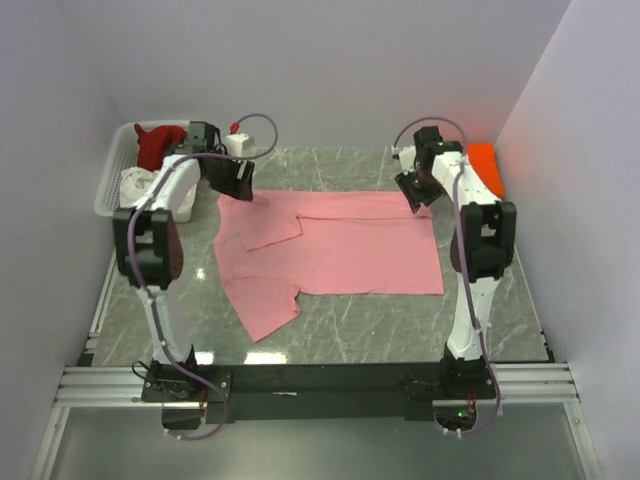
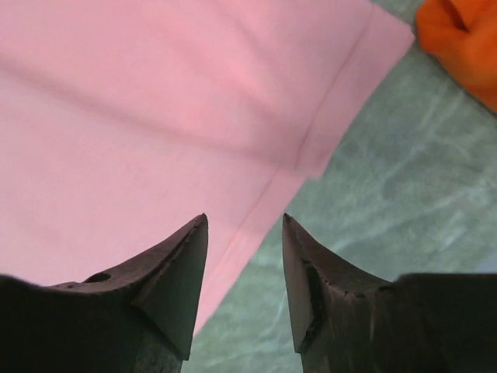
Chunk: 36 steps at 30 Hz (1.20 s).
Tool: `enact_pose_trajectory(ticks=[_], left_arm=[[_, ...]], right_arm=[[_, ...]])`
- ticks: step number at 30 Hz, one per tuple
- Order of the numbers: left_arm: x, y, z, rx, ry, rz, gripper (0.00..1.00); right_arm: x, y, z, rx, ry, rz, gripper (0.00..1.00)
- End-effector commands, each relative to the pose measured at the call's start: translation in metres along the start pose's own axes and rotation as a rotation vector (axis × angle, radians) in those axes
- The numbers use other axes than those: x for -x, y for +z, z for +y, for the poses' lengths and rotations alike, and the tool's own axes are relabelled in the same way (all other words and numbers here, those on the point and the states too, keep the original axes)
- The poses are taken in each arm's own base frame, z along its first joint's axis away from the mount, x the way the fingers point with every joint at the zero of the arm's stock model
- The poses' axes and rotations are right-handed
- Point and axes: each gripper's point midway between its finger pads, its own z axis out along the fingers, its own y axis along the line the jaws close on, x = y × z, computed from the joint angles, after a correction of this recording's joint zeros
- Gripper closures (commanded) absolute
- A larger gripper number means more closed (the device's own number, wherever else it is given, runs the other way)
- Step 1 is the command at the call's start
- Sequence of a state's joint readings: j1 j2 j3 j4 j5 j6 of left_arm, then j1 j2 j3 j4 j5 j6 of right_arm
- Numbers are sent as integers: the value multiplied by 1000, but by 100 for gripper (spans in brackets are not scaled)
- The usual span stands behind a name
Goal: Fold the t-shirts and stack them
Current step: Fold the tshirt
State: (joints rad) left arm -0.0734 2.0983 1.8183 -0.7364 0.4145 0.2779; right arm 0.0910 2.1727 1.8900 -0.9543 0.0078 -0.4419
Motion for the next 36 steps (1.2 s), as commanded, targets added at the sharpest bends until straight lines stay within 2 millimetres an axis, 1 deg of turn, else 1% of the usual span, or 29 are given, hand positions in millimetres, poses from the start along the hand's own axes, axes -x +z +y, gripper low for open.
enact_pose_trajectory(ticks=[1, 2, 3, 4, 5, 6, 7, 8, 9, 10, 11, 12, 13, 14, 15, 16, 17, 18, 19, 20, 21, 22, 24, 25, 28, 30, 31, 33, 36], left_arm=[[20, -78, -58, -138, 223, -141, 26], [16, -99, -70, -144, 256, -164, 26], [-18, -95, -79, -185, 263, -95, 26], [-32, -100, -87, -203, 285, -77, 27], [-40, -117, -98, -201, 329, -92, 27], [-80, -112, -107, -243, 364, -17, 27], [-97, -114, -114, -252, 400, 7, 27], [-109, -126, -120, -230, 458, 9, 28], [-146, -120, -132, -275, 511, 79, 28], [-161, -120, -138, -277, 550, 97, 28], [-188, -120, -148, -277, 612, 132, 29], [-199, -119, -153, -275, 642, 141, 29], [-205, -117, -157, -271, 674, 138, 29], [-211, -118, -162, -262, 702, 128, 29], [-228, -112, -169, -276, 713, 161, 30], [-232, -110, -171, -278, 720, 164, 31], [-236, -108, -174, -282, 720, 171, 31], [-243, -105, -177, -290, 707, 191, 32], [-244, -102, -178, -295, 702, 197, 32], [-245, -101, -179, -298, 687, 205, 33], [-245, -99, -180, -301, 678, 207, 33], [-247, -97, -180, -305, 670, 216, 34], [-246, -95, -181, -308, 664, 218, 35], [-247, -94, -180, -306, 661, 226, 35], [-244, -93, -180, -300, 663, 224, 35], [-242, -94, -181, -299, 658, 222, 35], [-241, -95, -180, -297, 659, 220, 35], [-239, -95, -182, -299, 658, 217, 35], [-238, -94, -183, -306, 664, 216, 34]], right_arm=[[3, -93, 24, 98, -95, -177, 48], [-3, -99, 29, 111, -111, -182, 48], [-21, -94, 40, 151, -121, -151, 47], [-28, -110, 46, 150, -159, -187, 44], [-37, -112, 49, 144, -171, -187, 44], [-59, -110, 59, 157, -185, -159, 43], [-72, -108, 64, 163, -218, -138, 42], [-86, -105, 68, 168, -239, -110, 42], [-113, -99, 77, 195, -292, -72, 39], [-124, -95, 80, 183, -314, -69, 33], [-156, -79, 86, 180, -328, -3, 33], [-163, -82, 85, 143, -369, -31, 33], [-165, -77, 84, 108, -387, -57, 33], [-173, -72, 88, 97, -411, -50, 35], [-194, -63, 93, 87, -437, -10, 37], [-197, -58, 95, 75, -444, -11, 43], [-201, -55, 99, 74, -459, -4, 46], [-207, -47, 100, 64, -463, 3, 52], [-209, -44, 101, 55, -467, 4, 55], [-217, -37, 104, 57, -473, 15, 57], [-219, -33, 101, 40, -480, 29, 57], [-216, -29, 100, 28, -484, 18, 57], [-220, -21, 99, 21, -490, 47, 58], [-217, -18, 97, 9, -489, 39, 59], [-216, -19, 95, -1, -502, 41, 59], [-210, -27, 93, -9, -510, 19, 59], [-211, -30, 93, -4, -517, 19, 60], [-203, -37, 91, -10, -533, -6, 59], [-201, -34, 89, -14, -555, 0, 59]])
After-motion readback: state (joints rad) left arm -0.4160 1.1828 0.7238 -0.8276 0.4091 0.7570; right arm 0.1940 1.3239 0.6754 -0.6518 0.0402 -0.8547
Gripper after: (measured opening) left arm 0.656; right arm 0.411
